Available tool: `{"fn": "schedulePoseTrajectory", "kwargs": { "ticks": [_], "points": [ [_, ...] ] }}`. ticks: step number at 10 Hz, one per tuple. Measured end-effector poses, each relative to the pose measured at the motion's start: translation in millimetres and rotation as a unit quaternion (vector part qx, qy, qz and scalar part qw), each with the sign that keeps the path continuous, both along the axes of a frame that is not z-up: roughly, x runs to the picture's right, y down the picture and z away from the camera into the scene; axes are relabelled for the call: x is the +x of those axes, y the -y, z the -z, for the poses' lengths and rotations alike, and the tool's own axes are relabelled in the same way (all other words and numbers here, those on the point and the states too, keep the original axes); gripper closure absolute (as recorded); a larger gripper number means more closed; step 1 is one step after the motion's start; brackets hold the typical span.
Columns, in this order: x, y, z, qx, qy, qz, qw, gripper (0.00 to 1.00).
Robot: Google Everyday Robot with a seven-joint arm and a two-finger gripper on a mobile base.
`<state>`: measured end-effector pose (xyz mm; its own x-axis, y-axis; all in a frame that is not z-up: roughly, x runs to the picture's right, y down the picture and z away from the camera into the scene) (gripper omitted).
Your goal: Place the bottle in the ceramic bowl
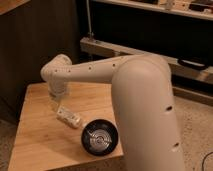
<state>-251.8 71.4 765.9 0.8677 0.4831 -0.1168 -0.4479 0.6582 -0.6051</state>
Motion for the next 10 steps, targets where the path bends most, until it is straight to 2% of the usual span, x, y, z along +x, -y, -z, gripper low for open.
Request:
{"fn": "schedulePoseTrajectory", "kwargs": {
  "ticks": [3,6,10],
  "points": [
    [-12,-27,-20.2,-0.006,0.003,0.025,0.9997,0.35],
    [-17,-49,-45.1,-0.015,-0.013,0.042,0.9989,0.35],
    [-18,-63,-66.9,-0.025,-0.030,0.054,0.9978,0.35]
  ]
}}
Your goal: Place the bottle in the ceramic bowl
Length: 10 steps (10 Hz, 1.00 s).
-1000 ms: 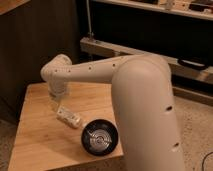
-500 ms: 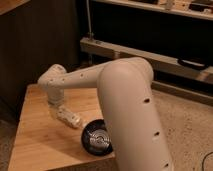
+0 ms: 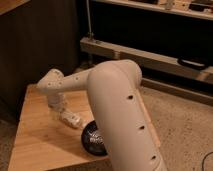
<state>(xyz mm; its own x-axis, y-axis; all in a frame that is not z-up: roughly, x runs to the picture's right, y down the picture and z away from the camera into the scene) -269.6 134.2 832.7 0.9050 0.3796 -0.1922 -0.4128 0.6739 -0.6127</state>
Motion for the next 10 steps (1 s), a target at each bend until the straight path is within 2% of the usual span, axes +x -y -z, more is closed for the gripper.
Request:
{"fn": "schedulePoseTrajectory", "kwargs": {
  "ticks": [4,5,7,8,10],
  "points": [
    [-4,-14,-8.3,-0.011,-0.010,0.006,0.9999,0.35],
    [-4,-18,-11.2,-0.019,-0.012,0.002,0.9997,0.39],
    [-3,-21,-13.9,-0.032,-0.012,-0.001,0.9994,0.61],
    [-4,-20,-12.8,-0.036,-0.009,0.000,0.9993,0.68],
    [-4,-9,-0.6,-0.040,0.001,0.001,0.9992,0.91]
  ]
}}
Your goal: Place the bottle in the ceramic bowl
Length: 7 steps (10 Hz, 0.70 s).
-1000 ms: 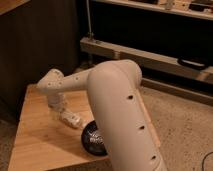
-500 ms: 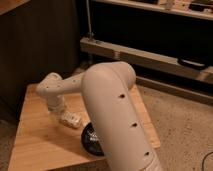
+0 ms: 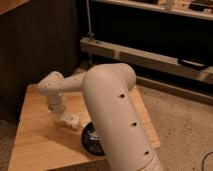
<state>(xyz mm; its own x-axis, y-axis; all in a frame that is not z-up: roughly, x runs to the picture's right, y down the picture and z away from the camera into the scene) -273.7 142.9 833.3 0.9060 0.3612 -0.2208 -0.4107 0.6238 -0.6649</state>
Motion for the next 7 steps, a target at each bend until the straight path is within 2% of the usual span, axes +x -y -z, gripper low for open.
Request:
{"fn": "schedulePoseTrajectory", "kwargs": {
  "ticks": [1,3,6,7],
  "points": [
    [2,9,9.7,0.005,0.002,0.001,1.0000,0.97],
    [8,35,43.2,0.020,0.004,0.004,0.9998,1.00],
    [24,81,110.3,0.037,0.002,0.007,0.9993,1.00],
    [30,92,134.2,0.037,0.001,0.004,0.9993,1.00]
  ]
}}
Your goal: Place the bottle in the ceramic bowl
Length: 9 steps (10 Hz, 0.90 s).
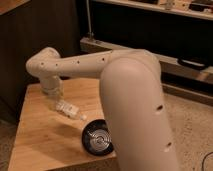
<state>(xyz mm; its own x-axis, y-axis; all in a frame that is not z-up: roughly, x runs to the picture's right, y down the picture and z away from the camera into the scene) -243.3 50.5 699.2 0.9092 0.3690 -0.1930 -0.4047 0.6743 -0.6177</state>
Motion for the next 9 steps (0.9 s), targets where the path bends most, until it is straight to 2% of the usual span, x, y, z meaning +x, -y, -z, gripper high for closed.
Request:
{"fn": "schedulePoseTrajectory", "kwargs": {
  "ticks": [2,5,7,9],
  "points": [
    [22,14,34.0,-0.007,-0.005,-0.013,0.9999,1.00],
    [38,12,58.6,-0.014,-0.001,-0.038,0.9992,1.00],
    [56,-10,61.6,-0.018,0.005,-0.069,0.9974,1.00],
    [74,-51,47.4,-0.024,0.012,-0.099,0.9947,1.00]
  ]
}}
